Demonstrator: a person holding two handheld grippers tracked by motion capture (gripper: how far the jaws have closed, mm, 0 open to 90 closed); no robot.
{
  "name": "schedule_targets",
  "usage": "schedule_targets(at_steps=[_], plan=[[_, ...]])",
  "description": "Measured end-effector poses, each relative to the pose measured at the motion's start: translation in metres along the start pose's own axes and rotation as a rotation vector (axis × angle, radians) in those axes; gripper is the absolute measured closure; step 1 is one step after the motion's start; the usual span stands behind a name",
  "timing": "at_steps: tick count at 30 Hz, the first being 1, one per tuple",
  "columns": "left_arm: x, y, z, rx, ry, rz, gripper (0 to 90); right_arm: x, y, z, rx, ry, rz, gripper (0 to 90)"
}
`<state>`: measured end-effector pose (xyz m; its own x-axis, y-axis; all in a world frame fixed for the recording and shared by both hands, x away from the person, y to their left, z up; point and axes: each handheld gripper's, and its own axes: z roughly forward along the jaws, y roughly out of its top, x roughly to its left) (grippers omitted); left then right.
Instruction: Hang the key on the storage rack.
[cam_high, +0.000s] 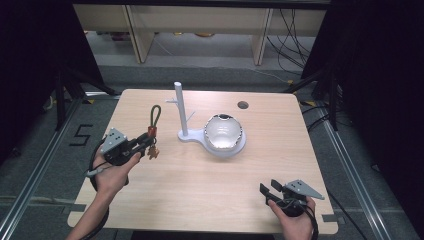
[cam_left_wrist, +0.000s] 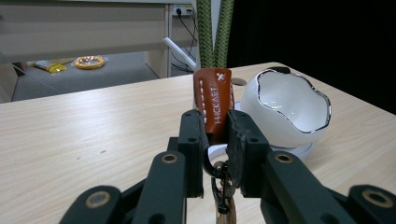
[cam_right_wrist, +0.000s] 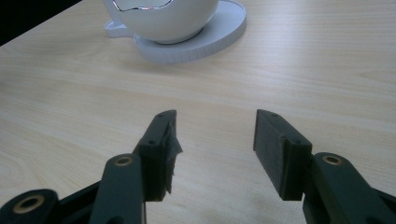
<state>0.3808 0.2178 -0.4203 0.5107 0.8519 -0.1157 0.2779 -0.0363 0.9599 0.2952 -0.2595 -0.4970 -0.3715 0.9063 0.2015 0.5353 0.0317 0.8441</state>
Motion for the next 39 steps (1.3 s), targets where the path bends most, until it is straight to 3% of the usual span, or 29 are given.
schedule_targets(at_steps=[9, 21, 22, 23, 26, 27, 29, 30, 39], plan=[[-0.002, 0.003, 0.006, 0.003, -0.009, 0.010, 75.4, 0.001, -0.001, 0.003, -0.021, 0.027, 0.016, 50.2], [-0.001, 0.009, 0.012, 0.004, -0.011, 0.007, 75.4, 0.000, 0.000, 0.002, -0.011, 0.014, 0.007, 50.1], [0.000, 0.010, 0.013, 0.003, -0.011, 0.005, 75.4, 0.003, 0.000, 0.002, -0.006, 0.012, 0.034, 50.2], [0.000, 0.010, 0.014, -0.002, -0.014, 0.001, 75.5, 0.001, 0.000, 0.003, -0.019, 0.011, 0.010, 50.1], [0.000, 0.011, 0.016, 0.004, -0.013, 0.003, 75.4, 0.001, 0.000, 0.002, -0.009, 0.010, 0.004, 50.1], [0.000, 0.012, 0.016, 0.004, -0.012, 0.002, 75.4, 0.004, -0.001, 0.002, 0.003, 0.016, 0.050, 50.1], [0.000, 0.013, 0.018, 0.004, -0.014, 0.000, 75.4, 0.003, -0.001, 0.003, -0.005, 0.014, 0.038, 50.1], [0.000, 0.013, 0.019, 0.008, -0.016, 0.000, 75.4, 0.001, 0.000, 0.003, -0.011, 0.010, 0.004, 50.1], [0.002, 0.014, 0.027, 0.019, -0.018, -0.013, 75.4, 0.002, 0.000, 0.003, -0.006, 0.011, 0.014, 50.1]])
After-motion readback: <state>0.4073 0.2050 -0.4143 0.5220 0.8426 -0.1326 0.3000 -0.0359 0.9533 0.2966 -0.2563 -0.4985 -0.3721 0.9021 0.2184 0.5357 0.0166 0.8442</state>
